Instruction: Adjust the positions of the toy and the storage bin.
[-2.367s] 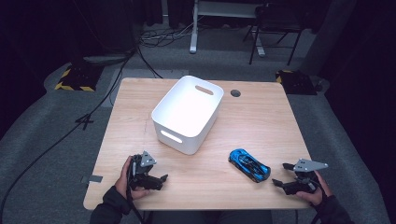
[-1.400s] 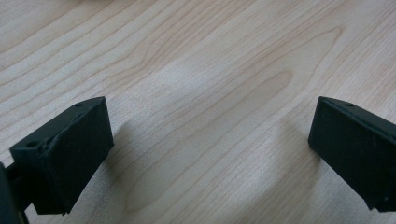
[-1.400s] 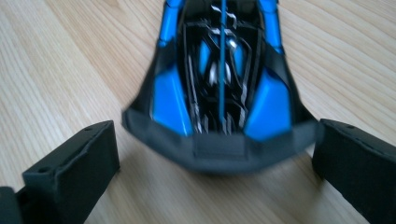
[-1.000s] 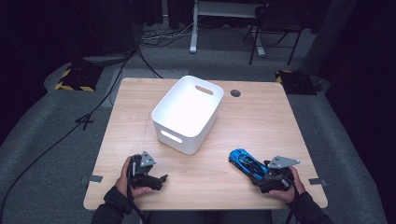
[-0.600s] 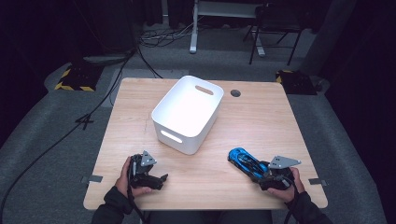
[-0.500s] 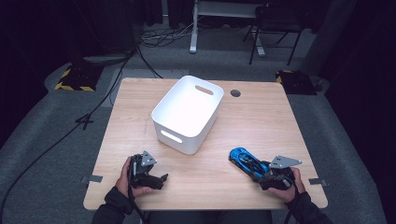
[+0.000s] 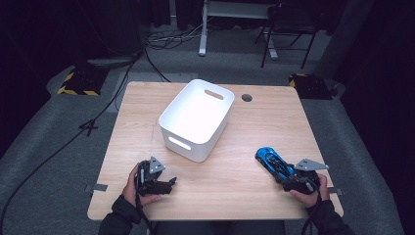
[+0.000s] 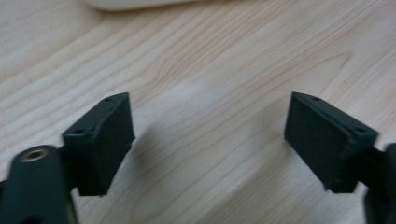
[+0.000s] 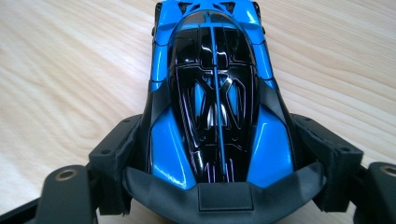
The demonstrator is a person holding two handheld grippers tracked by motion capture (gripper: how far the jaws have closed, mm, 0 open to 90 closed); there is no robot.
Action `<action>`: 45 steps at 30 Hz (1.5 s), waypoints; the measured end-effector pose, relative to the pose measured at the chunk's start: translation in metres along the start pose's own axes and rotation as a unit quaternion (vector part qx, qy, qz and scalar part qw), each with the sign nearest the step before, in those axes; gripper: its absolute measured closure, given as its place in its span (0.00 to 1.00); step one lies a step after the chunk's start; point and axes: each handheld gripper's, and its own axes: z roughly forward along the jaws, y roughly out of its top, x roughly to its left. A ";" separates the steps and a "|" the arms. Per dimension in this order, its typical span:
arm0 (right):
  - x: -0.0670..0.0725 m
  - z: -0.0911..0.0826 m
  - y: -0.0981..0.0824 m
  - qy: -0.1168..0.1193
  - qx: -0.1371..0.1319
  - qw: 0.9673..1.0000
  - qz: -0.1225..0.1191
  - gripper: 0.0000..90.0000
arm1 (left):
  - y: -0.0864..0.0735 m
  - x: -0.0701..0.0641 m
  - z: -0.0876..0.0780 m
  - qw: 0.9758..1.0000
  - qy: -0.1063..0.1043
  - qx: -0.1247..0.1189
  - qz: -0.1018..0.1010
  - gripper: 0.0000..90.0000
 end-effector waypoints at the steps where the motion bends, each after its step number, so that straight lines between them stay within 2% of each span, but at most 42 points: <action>1: -0.009 -0.002 -0.003 -0.005 0.001 1.000 0.002 0.27 | 0.004 -0.003 -0.001 1.000 0.004 -0.010 0.009 0.19; 4: -0.018 -0.006 -0.007 -0.010 0.000 1.000 0.017 0.27 | 0.009 -0.005 -0.006 0.999 -0.001 -0.027 0.018 0.19; 7: -0.024 -0.009 -0.009 -0.009 0.004 1.000 0.018 0.27 | 0.015 -0.006 -0.011 0.999 -0.011 -0.044 0.021 0.20; 9: -0.025 -0.009 -0.010 -0.011 0.003 1.000 0.022 0.27 | 0.020 -0.007 -0.015 0.997 -0.021 -0.065 0.024 0.22; 10: -0.026 -0.010 -0.010 -0.010 0.005 1.000 0.022 0.27 | 0.023 -0.009 -0.017 0.997 -0.018 -0.074 0.028 0.22; 12: -0.026 -0.009 -0.010 -0.010 0.003 1.000 0.025 0.27 | 0.030 -0.010 -0.023 0.996 -0.027 -0.086 0.025 0.22; 14: -0.026 -0.009 -0.010 -0.010 0.001 1.000 0.026 0.27 | 0.038 -0.012 -0.029 0.993 -0.029 -0.107 0.030 0.23; 15: -0.026 -0.009 -0.010 -0.010 0.001 1.000 0.026 0.27 | 0.038 -0.012 -0.029 0.993 -0.029 -0.107 0.030 0.24; 16: -0.026 -0.009 -0.010 -0.010 0.001 1.000 0.026 0.27 | 0.042 -0.014 -0.031 0.992 -0.031 -0.116 0.031 0.24; 18: -0.026 -0.009 -0.011 -0.010 0.001 1.000 0.025 0.27 | 0.051 -0.019 -0.035 0.990 -0.035 -0.133 0.035 0.25; 19: -0.026 -0.009 -0.011 -0.010 0.000 1.000 0.024 0.27 | 0.060 -0.024 -0.037 0.988 -0.039 -0.144 0.041 0.26; 22: -0.026 -0.009 -0.011 -0.011 0.000 1.000 0.024 0.27 | 0.069 -0.030 -0.038 0.986 -0.041 -0.153 0.047 0.27; 23: -0.026 -0.009 -0.011 -0.010 -0.001 1.000 0.024 0.27 | 0.078 -0.034 -0.038 0.985 -0.045 -0.162 0.050 0.27; 26: -0.026 -0.009 -0.011 -0.010 -0.001 1.000 0.024 0.27 | 0.086 -0.039 -0.037 0.984 -0.049 -0.166 0.049 0.29; 28: -0.026 -0.009 -0.011 -0.010 -0.001 1.000 0.023 0.27 | 0.096 -0.042 -0.036 0.982 -0.052 -0.173 0.059 0.30; 29: -0.026 -0.009 -0.011 -0.010 -0.001 1.000 0.023 0.27 | 0.101 -0.045 -0.036 0.982 -0.053 -0.172 0.061 0.30; 31: -0.026 -0.009 -0.011 -0.010 -0.002 1.000 0.023 0.27 | 0.111 -0.049 -0.035 0.980 -0.055 -0.181 0.061 0.30; 32: -0.026 -0.009 -0.011 -0.010 -0.002 1.000 0.023 0.27 | 0.120 -0.052 -0.033 0.982 -0.048 -0.174 0.062 0.31; 34: -0.026 -0.009 -0.011 -0.010 -0.002 1.000 0.024 0.27 | 0.128 -0.054 -0.031 0.982 -0.048 -0.171 0.067 0.31; 35: -0.026 -0.009 -0.011 -0.010 -0.002 1.000 0.024 0.27 | 0.132 -0.055 -0.029 0.982 -0.045 -0.165 0.075 0.31; 37: -0.026 -0.009 -0.012 -0.010 -0.002 1.000 0.022 0.27 | 0.140 -0.058 -0.023 0.984 -0.050 -0.153 0.077 0.30; 38: -0.026 -0.009 -0.012 -0.009 -0.002 1.000 0.022 0.27 | 0.143 -0.059 -0.021 0.985 -0.046 -0.148 0.077 0.30; 40: -0.027 -0.009 -0.012 -0.009 -0.002 1.000 0.022 0.27 | 0.149 -0.059 -0.016 0.987 -0.040 -0.138 0.070 0.31; 42: -0.027 -0.009 -0.012 -0.009 -0.002 1.000 0.022 0.27 | 0.154 -0.058 -0.012 0.988 -0.038 -0.133 0.064 0.34; 45: -0.027 -0.009 -0.012 -0.007 -0.002 1.000 0.022 0.27 | 0.161 -0.057 -0.004 0.991 -0.047 -0.111 0.053 0.44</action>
